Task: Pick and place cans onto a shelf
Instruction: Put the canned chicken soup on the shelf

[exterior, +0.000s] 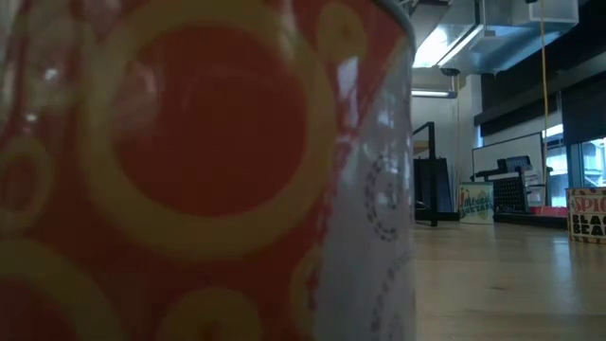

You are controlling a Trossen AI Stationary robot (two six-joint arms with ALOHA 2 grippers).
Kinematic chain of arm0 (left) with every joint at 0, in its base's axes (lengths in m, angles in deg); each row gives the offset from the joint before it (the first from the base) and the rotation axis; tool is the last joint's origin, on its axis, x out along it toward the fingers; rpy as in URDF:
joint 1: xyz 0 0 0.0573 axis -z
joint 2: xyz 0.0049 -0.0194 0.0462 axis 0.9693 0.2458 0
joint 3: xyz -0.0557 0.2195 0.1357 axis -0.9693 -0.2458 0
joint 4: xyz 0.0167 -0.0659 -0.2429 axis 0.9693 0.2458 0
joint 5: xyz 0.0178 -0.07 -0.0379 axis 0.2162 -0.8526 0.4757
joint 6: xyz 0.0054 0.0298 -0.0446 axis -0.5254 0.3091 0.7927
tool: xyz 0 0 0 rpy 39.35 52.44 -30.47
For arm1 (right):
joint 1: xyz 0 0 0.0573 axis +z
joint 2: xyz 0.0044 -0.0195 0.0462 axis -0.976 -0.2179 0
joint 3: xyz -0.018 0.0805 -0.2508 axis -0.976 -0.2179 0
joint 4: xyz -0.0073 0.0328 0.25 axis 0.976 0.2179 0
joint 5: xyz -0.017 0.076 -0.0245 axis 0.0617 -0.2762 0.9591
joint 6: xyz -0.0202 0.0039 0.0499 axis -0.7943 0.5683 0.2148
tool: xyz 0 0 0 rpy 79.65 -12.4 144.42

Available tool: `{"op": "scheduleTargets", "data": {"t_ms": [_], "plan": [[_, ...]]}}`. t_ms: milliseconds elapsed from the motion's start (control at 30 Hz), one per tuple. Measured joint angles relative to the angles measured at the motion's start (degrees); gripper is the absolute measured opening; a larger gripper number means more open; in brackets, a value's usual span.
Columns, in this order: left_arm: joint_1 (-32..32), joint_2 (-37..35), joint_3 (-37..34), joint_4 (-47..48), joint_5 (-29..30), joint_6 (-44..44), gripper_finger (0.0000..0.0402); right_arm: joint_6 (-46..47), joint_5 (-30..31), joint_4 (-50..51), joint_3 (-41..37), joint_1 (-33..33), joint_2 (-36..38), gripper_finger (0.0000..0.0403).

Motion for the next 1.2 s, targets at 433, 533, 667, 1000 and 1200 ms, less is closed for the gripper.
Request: {"op": "scheduleTargets", "data": {"t_ms": [433, 533, 667, 1000, 1200], "plan": [[-1.9, 16.3, 0.0, -19.1, -11.3, -4.2, 0.008, 2.9, -0.2, 0.1, 0.0, 0.0, 0.0, 0.0017], [-2.0, 19.9, 0.0, -25.2, -12.2, -9.9, 0.008, 2.9, -0.5, 0.1, 0.0, 0.0, 0.0, 0.0017], [-2.0, 25.3, 0.0, -27.5, -12.3, -15.6, 0.008, 2.9, -3.6, 0.2, 0.0, 0.0, 0.0, 0.0017], [-2.0, 36.2, -0.1, -29.1, -11.4, -32.6, 0.008, 1.3, -5.9, 0.1, 0.0, 0.0, 0.0, 0.0017], [-1.9, 38.0, -0.1, -32.5, -10.2, -40.9, 0.008, 1.2, -6.0, 0.2, 0.0, 0.0, 0.0, 0.0017]]}}
